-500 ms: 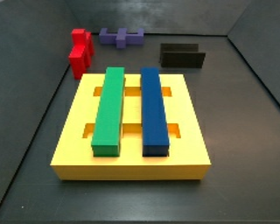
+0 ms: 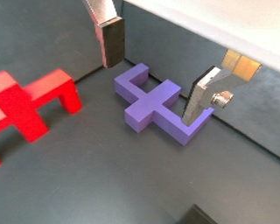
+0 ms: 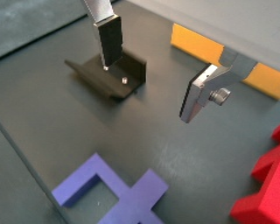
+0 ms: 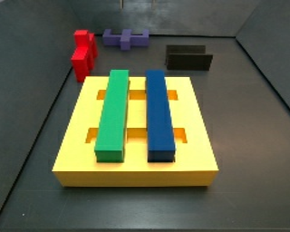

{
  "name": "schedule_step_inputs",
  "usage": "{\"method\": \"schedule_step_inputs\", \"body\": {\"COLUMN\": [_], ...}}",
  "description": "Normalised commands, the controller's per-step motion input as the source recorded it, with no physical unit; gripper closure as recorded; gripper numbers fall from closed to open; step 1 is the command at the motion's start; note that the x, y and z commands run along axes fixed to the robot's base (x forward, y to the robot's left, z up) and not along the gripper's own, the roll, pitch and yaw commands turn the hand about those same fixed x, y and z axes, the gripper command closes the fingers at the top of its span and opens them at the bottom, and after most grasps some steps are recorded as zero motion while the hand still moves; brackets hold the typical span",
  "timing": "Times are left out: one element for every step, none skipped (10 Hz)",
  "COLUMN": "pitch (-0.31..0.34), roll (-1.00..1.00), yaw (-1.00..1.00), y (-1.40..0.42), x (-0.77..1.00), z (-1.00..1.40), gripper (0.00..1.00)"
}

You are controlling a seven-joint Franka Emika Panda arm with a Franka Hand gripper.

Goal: Pick up the purple object. Move up. Place the purple object on the fixture. Regrasp the purple object. Move to above the board. Insert the purple object.
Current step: Pick up the purple object.

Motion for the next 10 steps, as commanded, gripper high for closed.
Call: {"method": "schedule_step_inputs", "body": {"pitch": [-0.164, -0.163, -0.183, -0.219, -0.197, -0.186, -0.146, -0.13, -0.154, -0.164], "roll": [0.0, 0.0, 0.0, 0.0, -0.07, -0.16, -0.22, -0.26, -0.14, 0.0], "yaw": [-0.13, -0.11, -0.05, -0.04, -0.04, 0.0, 0.0, 0.0, 0.0, 0.0], "y": [0.1, 0.13, 0.15, 0.21, 0.26, 0.28, 0.35, 0.37, 0.2, 0.03], "x": [-0.31, -0.31, -0.33, -0.38, -0.14, -0.03, 0.0, 0.0, -0.03, -0.09], "z": [-0.95, -0.95, -0.92, -0.83, -0.8, -0.7, -0.67, -0.62, -0.72, -0.71], "gripper": [0.0, 0.0, 0.0, 0.0, 0.0, 0.0, 0.0, 0.0, 0.0, 0.0]}}
